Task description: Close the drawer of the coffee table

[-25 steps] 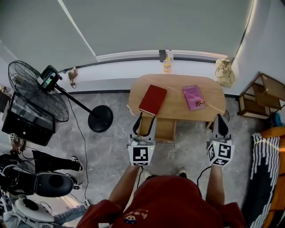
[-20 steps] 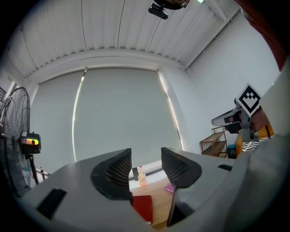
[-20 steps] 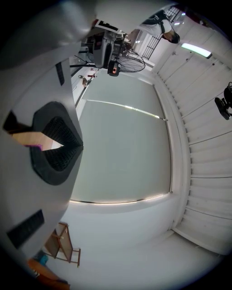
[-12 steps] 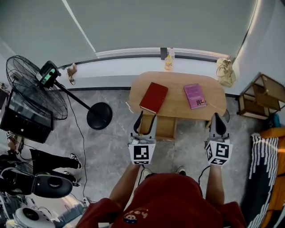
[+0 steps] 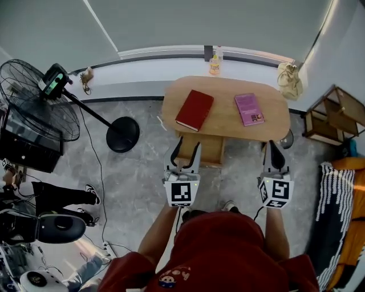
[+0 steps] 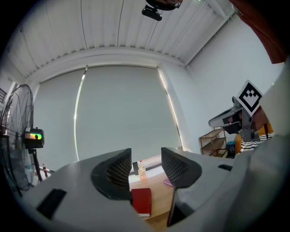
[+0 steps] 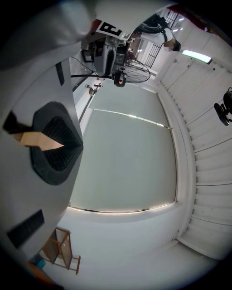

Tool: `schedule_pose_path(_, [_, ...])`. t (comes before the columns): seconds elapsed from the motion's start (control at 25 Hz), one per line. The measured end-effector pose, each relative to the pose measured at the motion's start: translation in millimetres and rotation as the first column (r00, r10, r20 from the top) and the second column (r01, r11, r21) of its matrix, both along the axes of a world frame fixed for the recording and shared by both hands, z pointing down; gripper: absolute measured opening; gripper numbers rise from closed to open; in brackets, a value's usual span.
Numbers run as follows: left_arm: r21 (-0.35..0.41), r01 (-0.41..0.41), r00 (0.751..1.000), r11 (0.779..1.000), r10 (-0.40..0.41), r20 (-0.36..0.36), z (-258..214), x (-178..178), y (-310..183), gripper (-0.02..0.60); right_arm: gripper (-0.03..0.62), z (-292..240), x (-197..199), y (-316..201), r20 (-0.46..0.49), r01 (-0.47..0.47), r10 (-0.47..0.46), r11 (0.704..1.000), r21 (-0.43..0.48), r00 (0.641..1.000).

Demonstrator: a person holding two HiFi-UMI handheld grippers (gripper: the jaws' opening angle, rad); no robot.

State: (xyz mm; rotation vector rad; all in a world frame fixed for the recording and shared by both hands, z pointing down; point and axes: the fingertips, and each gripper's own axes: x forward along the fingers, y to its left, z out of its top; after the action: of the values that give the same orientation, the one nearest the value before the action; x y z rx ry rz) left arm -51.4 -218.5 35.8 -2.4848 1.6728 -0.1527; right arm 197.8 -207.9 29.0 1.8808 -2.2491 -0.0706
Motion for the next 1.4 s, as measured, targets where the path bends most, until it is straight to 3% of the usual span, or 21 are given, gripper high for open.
schedule_pose_path(0.16, [0.032, -0.006, 0.999, 0.999, 0.005, 0.050, 18, -2, 16, 0.204, -0.006, 26, -10, 13, 0.014, 0.031, -0.031, 0.999, -0.028, 0.999])
schedule_pose_path(0.4, [-0.060, -0.022, 0.992, 0.998, 0.029, 0.121, 72, -6, 34, 0.204, -0.006, 85, -28, 24, 0.032, 0.077, -0.074, 0.990, -0.116, 0.997])
schedule_pose_path(0.6, [-0.158, 0.012, 0.998, 0.987, -0.003, 0.059, 146, -14, 26, 0.204, -0.006, 151, -44, 20, 0.082, 0.131, -0.120, 0.983, -0.132, 0.989])
schedule_pose_path(0.68, [-0.175, 0.006, 0.996, 0.985, 0.010, 0.092, 184, -13, 26, 0.204, -0.006, 189, -47, 22, 0.096, 0.144, -0.131, 0.979, -0.145, 0.987])
schedule_pose_path(0.8, [-0.215, 0.027, 1.000, 0.976, -0.030, -0.008, 254, -8, 29, 0.204, -0.006, 255, -44, 29, 0.104, 0.148, -0.131, 0.974, -0.173, 0.986])
schedule_pose_path(0.96, [-0.315, -0.029, 0.996, 0.949, 0.056, 0.075, 372, 3, 46, 0.204, -0.006, 352, -43, 46, 0.101, 0.148, -0.129, 0.966, -0.210, 0.986])
schedule_pose_path(1.08, [-0.374, -0.031, 0.997, 0.927, 0.053, 0.048, 449, 9, 68, 0.204, -0.006, 428, -41, 69, 0.128, 0.150, -0.121, 0.955, -0.254, 0.984])
schedule_pose_path(1.24, [-0.405, -0.082, 0.986, 0.911, 0.134, 0.102, 541, 18, 89, 0.204, -0.006, 521, -38, 87, 0.153, 0.160, -0.120, 0.947, -0.280, 0.981])
schedule_pose_path(1.4, [-0.385, -0.112, 0.985, 0.916, 0.153, 0.076, 611, 20, 88, 0.204, -0.006, 597, -44, 89, 0.150, 0.204, -0.167, 0.938, -0.280, 0.974])
